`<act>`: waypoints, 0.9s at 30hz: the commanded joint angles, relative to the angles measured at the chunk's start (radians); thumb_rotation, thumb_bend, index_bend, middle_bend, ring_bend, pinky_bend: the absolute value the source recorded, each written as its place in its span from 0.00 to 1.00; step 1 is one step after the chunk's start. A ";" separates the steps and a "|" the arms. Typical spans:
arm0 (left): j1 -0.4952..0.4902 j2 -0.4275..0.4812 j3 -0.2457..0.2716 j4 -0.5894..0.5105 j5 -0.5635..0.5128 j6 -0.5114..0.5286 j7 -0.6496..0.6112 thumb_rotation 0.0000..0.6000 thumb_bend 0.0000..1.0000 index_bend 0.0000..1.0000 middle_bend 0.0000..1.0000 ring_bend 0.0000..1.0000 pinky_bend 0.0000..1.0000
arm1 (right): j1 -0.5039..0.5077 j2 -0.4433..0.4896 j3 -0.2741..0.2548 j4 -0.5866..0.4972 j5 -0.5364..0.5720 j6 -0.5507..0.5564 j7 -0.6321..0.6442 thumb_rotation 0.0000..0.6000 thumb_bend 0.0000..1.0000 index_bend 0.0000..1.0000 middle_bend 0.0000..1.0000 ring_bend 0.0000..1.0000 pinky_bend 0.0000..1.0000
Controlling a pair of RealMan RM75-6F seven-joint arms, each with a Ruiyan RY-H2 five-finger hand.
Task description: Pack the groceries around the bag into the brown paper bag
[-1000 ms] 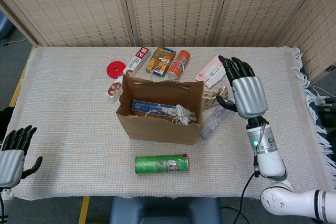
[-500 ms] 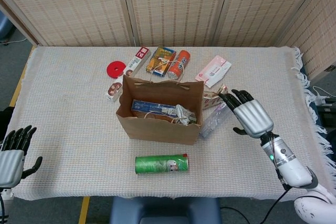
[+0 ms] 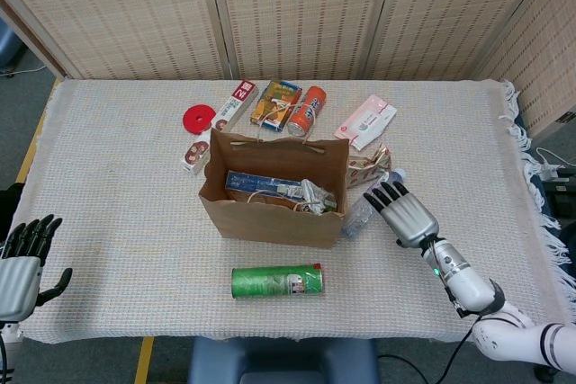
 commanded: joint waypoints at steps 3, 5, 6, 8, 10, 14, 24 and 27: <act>-0.001 0.001 0.000 0.001 0.001 -0.001 -0.003 1.00 0.35 0.00 0.00 0.00 0.00 | 0.038 -0.104 0.012 0.089 0.076 -0.021 -0.052 1.00 0.03 0.00 0.07 0.02 0.10; -0.001 0.001 0.000 0.001 0.001 -0.002 -0.005 1.00 0.35 0.00 0.00 0.00 0.00 | 0.046 -0.143 0.022 0.121 0.095 -0.013 -0.061 1.00 0.03 0.00 0.07 0.02 0.10; -0.001 0.001 0.000 0.001 0.001 -0.002 -0.006 1.00 0.35 0.00 0.00 0.00 0.00 | 0.050 -0.158 0.026 0.133 0.103 -0.009 -0.063 1.00 0.03 0.00 0.07 0.02 0.10; -0.001 0.002 0.001 0.001 0.002 -0.002 -0.008 1.00 0.35 0.00 0.00 0.00 0.00 | 0.057 -0.186 0.033 0.156 0.119 -0.003 -0.071 1.00 0.03 0.00 0.08 0.02 0.10; -0.002 0.002 0.001 0.002 0.002 -0.004 -0.010 1.00 0.35 0.00 0.00 0.00 0.00 | 0.067 -0.214 0.035 0.182 0.134 -0.003 -0.086 1.00 0.03 0.00 0.08 0.02 0.10; -0.002 0.003 0.002 0.003 0.003 -0.004 -0.014 1.00 0.35 0.00 0.00 0.00 0.00 | 0.084 -0.265 0.034 0.229 0.172 -0.001 -0.128 1.00 0.03 0.00 0.08 0.02 0.10; -0.002 0.005 0.003 0.005 0.005 -0.005 -0.022 1.00 0.35 0.00 0.00 0.00 0.00 | 0.060 -0.310 0.013 0.245 0.078 0.142 -0.131 1.00 0.28 0.64 0.59 0.64 0.69; -0.002 0.005 0.003 0.004 0.005 -0.004 -0.019 1.00 0.35 0.00 0.00 0.00 0.00 | 0.043 -0.255 0.001 0.196 0.030 0.169 -0.097 1.00 0.29 0.72 0.65 0.70 0.73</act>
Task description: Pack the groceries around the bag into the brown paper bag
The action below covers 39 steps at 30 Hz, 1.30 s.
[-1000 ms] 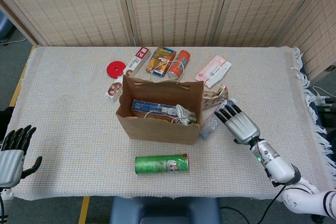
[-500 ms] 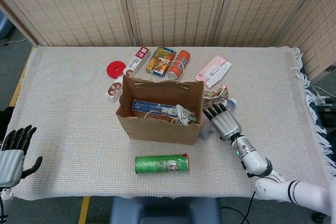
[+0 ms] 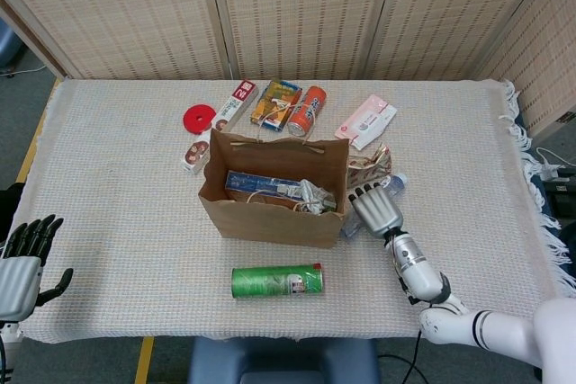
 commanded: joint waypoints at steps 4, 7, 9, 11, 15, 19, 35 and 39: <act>0.001 -0.001 0.000 -0.003 -0.001 0.002 0.007 1.00 0.35 0.00 0.00 0.00 0.00 | -0.047 0.147 -0.022 -0.145 -0.093 0.070 0.080 1.00 0.30 0.74 0.67 0.72 0.75; 0.002 -0.002 0.000 -0.004 -0.002 0.003 0.010 1.00 0.35 0.00 0.00 0.00 0.00 | -0.072 0.228 -0.018 -0.233 -0.134 0.109 0.139 1.00 0.30 0.74 0.67 0.72 0.75; 0.002 -0.003 -0.001 -0.005 -0.003 0.004 0.014 1.00 0.35 0.00 0.00 0.00 0.00 | -0.091 0.284 -0.010 -0.291 -0.164 0.145 0.180 1.00 0.30 0.74 0.67 0.72 0.75; 0.002 -0.003 -0.001 -0.005 -0.004 0.004 0.017 1.00 0.35 0.00 0.00 0.00 0.00 | -0.105 0.328 0.002 -0.336 -0.189 0.180 0.214 1.00 0.30 0.74 0.67 0.72 0.75; 0.003 -0.005 -0.001 -0.006 -0.004 0.006 0.022 1.00 0.35 0.00 0.00 0.00 0.00 | -0.133 0.386 0.066 -0.413 -0.223 0.284 0.282 1.00 0.30 0.74 0.67 0.72 0.76; 0.003 -0.006 -0.002 -0.008 -0.005 0.007 0.026 1.00 0.35 0.00 0.00 0.00 0.00 | -0.145 0.383 0.155 -0.484 -0.208 0.379 0.319 1.00 0.30 0.73 0.67 0.72 0.76; 0.003 -0.005 -0.003 -0.006 -0.007 0.005 0.019 1.00 0.35 0.00 0.00 0.00 0.00 | 0.049 0.192 0.411 -0.571 -0.118 0.453 0.120 1.00 0.30 0.72 0.67 0.69 0.74; 0.002 -0.004 -0.002 -0.006 -0.005 0.004 0.015 1.00 0.35 0.00 0.00 0.00 0.00 | 0.107 0.134 0.433 -0.571 -0.105 0.455 0.052 1.00 0.30 0.72 0.67 0.69 0.74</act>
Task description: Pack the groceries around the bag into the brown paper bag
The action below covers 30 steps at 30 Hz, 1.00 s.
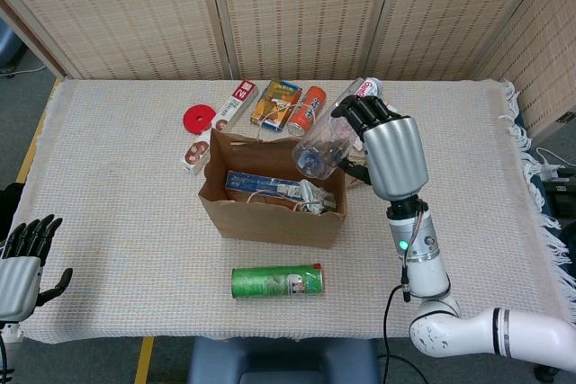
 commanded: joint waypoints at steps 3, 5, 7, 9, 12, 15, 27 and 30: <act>0.000 0.001 0.001 0.002 0.003 0.000 -0.006 1.00 0.35 0.00 0.00 0.00 0.00 | 0.094 -0.132 0.049 0.000 0.045 0.014 -0.058 1.00 0.30 0.72 0.67 0.69 0.74; 0.000 0.001 0.002 0.004 0.004 0.000 -0.009 1.00 0.35 0.00 0.00 0.00 0.00 | 0.115 -0.179 0.052 0.008 0.058 0.026 -0.062 1.00 0.30 0.72 0.67 0.69 0.74; 0.000 0.002 0.002 0.005 0.005 0.000 -0.011 1.00 0.35 0.00 0.00 0.00 0.00 | 0.132 -0.223 0.049 0.018 0.069 0.038 -0.072 1.00 0.30 0.72 0.67 0.69 0.74; 0.000 0.002 0.002 0.005 0.005 0.000 -0.012 1.00 0.35 0.00 0.00 0.00 0.00 | 0.134 -0.229 0.050 0.020 0.070 0.041 -0.074 1.00 0.30 0.72 0.67 0.69 0.74; -0.001 0.002 0.002 0.006 0.006 -0.001 -0.015 1.00 0.35 0.00 0.00 0.00 0.00 | 0.152 -0.306 0.036 0.014 0.116 0.048 -0.073 1.00 0.30 0.72 0.67 0.69 0.74; -0.001 0.003 0.003 0.007 0.007 -0.002 -0.017 1.00 0.35 0.00 0.00 0.00 0.00 | 0.168 -0.367 0.034 0.027 0.130 0.082 -0.108 1.00 0.30 0.72 0.67 0.69 0.74; -0.001 0.002 0.003 0.007 0.006 -0.001 -0.015 1.00 0.35 0.00 0.00 0.00 0.00 | 0.176 -0.449 0.001 0.035 0.128 0.080 -0.090 1.00 0.30 0.72 0.67 0.69 0.74; -0.001 0.002 0.002 0.008 0.007 -0.001 -0.015 1.00 0.35 0.00 0.00 0.00 0.00 | 0.170 -0.451 -0.009 0.041 0.122 0.077 -0.088 1.00 0.30 0.72 0.67 0.69 0.74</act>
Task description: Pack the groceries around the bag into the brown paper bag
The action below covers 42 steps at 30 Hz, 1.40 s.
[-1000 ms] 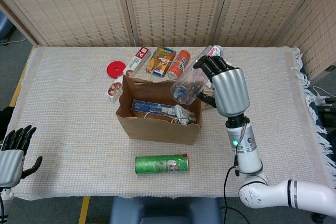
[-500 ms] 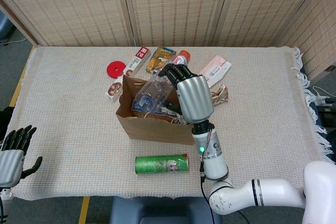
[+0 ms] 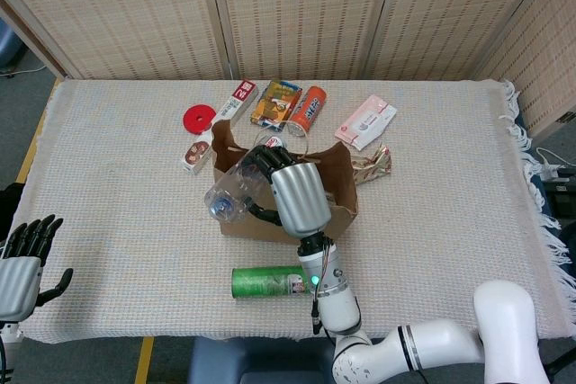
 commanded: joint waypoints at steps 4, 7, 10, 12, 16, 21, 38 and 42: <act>0.000 0.000 0.000 0.000 0.000 0.000 0.000 1.00 0.35 0.00 0.00 0.00 0.00 | -0.007 -0.001 0.000 0.009 -0.025 -0.003 0.014 1.00 0.30 0.72 0.67 0.69 0.74; 0.000 0.000 0.000 -0.001 -0.001 -0.001 0.000 1.00 0.35 0.00 0.00 0.00 0.00 | 0.000 -0.003 0.029 -0.001 -0.053 0.001 0.036 1.00 0.30 0.72 0.67 0.69 0.74; -0.001 0.001 0.000 -0.002 -0.001 -0.002 0.001 1.00 0.35 0.00 0.00 0.00 0.00 | 0.005 -0.004 0.049 -0.015 -0.071 0.006 0.042 1.00 0.30 0.72 0.67 0.69 0.74; -0.001 0.001 0.000 -0.002 -0.001 -0.001 0.001 1.00 0.35 0.00 0.00 0.00 0.00 | 0.005 -0.006 0.056 -0.030 -0.069 0.008 0.039 1.00 0.30 0.72 0.67 0.69 0.74; 0.000 0.000 0.000 -0.001 0.000 0.001 0.001 1.00 0.35 0.00 0.00 0.00 0.00 | 0.003 -0.013 0.048 -0.045 -0.068 0.006 0.036 1.00 0.30 0.72 0.67 0.69 0.74; 0.000 0.000 0.000 -0.002 -0.001 0.000 0.002 1.00 0.35 0.00 0.00 0.00 0.00 | -0.005 -0.026 0.013 -0.052 -0.064 -0.007 0.030 1.00 0.30 0.72 0.67 0.69 0.74; 0.000 0.000 0.000 -0.001 -0.001 0.000 0.002 1.00 0.35 0.00 0.00 0.00 0.00 | -0.061 0.050 -0.011 -0.118 0.206 -0.073 -0.129 1.00 0.29 0.01 0.21 0.15 0.30; 0.000 -0.001 0.000 -0.001 -0.001 0.000 0.003 1.00 0.35 0.00 0.00 0.00 0.00 | -0.060 0.068 0.002 -0.138 0.224 -0.076 -0.122 1.00 0.23 0.00 0.13 0.08 0.22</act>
